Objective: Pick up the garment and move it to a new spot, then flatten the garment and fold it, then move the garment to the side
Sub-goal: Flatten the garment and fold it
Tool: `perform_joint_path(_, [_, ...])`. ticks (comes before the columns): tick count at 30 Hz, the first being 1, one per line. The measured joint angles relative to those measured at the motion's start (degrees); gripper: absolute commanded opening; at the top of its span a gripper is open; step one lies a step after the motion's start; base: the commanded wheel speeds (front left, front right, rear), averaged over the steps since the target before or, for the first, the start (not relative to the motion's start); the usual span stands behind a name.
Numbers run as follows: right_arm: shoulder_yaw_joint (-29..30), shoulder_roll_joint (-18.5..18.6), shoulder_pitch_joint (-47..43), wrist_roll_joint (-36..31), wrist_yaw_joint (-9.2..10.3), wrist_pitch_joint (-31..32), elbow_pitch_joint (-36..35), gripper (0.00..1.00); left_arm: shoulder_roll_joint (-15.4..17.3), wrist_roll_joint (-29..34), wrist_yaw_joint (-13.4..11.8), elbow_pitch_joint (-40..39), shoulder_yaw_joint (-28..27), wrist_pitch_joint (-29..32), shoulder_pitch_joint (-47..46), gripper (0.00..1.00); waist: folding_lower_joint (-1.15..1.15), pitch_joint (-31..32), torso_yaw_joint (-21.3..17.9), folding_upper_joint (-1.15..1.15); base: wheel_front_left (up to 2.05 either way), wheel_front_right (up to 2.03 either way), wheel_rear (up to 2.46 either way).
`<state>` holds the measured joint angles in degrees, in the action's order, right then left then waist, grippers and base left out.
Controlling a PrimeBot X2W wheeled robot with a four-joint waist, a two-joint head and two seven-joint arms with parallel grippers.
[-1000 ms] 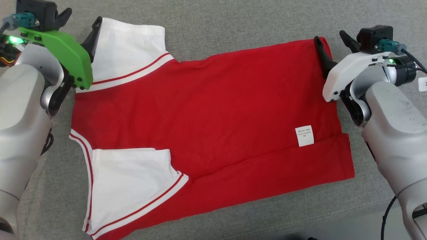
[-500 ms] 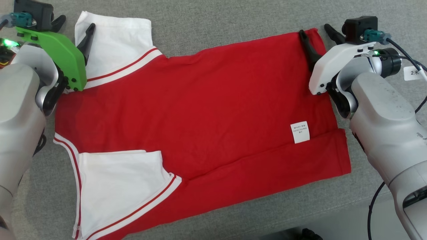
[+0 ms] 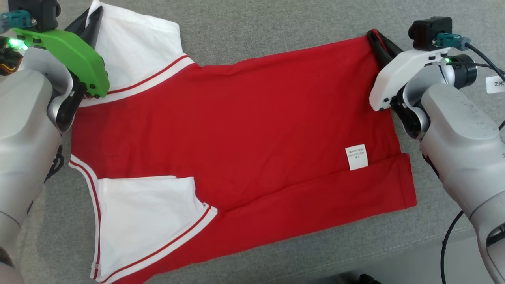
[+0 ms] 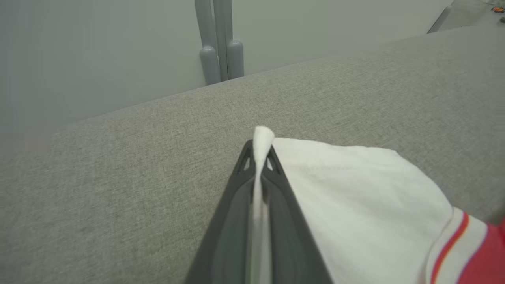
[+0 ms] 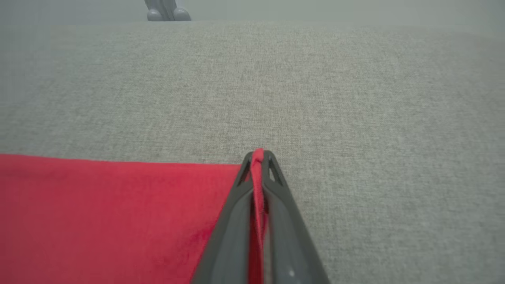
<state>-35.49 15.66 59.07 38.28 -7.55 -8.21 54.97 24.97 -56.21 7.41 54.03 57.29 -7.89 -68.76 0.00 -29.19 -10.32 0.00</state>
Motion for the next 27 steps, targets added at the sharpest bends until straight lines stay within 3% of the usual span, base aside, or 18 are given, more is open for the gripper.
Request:
perform_joint_path(15, [-0.9,4.5,-6.4,2.3,0.0,-6.6,-3.1,0.0,1.3,-3.2,0.1,-11.4,1.2,-6.9,5.5,0.0,0.0,6.1,4.2,0.0,0.0,0.0,0.0])
perform_joint_path(19, [3.1,6.5,-10.5,0.7,0.01,-6.8,-7.8,0.0,2.4,0.1,-0.5,-18.6,-4.4,-7.1,10.2,0.0,0.0,7.8,5.3,0.0,0.0,0.0,0.0])
perform_joint_path(27, [11.8,7.4,-20.8,-4.3,0.01,-6.8,-14.8,0.0,2.5,8.4,-5.4,-34.2,-12.2,-7.1,27.2,0.0,0.0,10.2,7.9,0.0,0.0,0.0,0.0])
